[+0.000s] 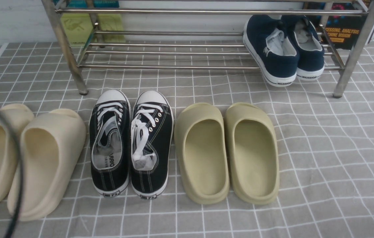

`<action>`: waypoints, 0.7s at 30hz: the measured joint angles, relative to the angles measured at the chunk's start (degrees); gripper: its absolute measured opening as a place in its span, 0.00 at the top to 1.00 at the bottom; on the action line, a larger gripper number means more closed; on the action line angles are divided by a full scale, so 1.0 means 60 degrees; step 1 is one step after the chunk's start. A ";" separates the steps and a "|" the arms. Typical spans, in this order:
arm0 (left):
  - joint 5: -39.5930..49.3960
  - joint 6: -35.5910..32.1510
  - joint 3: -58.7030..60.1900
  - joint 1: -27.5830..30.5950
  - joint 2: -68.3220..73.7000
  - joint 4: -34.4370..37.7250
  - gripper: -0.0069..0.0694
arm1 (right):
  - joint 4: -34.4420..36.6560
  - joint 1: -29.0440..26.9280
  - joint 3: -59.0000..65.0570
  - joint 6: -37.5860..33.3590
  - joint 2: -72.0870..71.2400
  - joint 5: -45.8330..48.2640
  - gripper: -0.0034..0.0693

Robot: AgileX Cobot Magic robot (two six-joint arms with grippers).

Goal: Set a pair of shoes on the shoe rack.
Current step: Use the left arm to grab the shoe closest to it

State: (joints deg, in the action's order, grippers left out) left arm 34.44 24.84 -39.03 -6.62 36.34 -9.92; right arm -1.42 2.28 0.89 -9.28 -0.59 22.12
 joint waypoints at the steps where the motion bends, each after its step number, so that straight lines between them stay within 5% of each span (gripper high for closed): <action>1: 0.0050 0.0000 -0.0079 0.0000 0.0604 0.0021 0.93 | 0.0000 0.0000 0.0000 0.0000 0.0000 0.0000 0.67; 9: 0.0256 0.0013 -0.1426 -0.0042 0.4769 0.1446 0.91 | 0.0000 0.0000 0.0000 0.0000 0.0000 0.0000 0.65; 14: 0.0209 -0.0678 -0.2049 -0.0649 0.6641 0.1653 0.67 | 0.0000 0.0000 0.0000 0.0000 0.0000 0.0000 0.64; 17: -0.0268 -0.0790 -0.2163 -0.1120 0.7689 0.1722 0.44 | 0.0000 0.0000 0.0000 0.0000 0.0000 0.0000 0.64; 21: -0.0931 -0.0714 -0.2163 -0.1198 0.8696 0.1557 0.44 | 0.0000 0.0000 0.0000 0.0000 0.0000 0.0000 0.63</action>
State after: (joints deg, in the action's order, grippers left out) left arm 28.86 20.56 -52.02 -13.81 88.52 -0.58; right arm -1.42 2.28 0.89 -9.28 -0.59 22.12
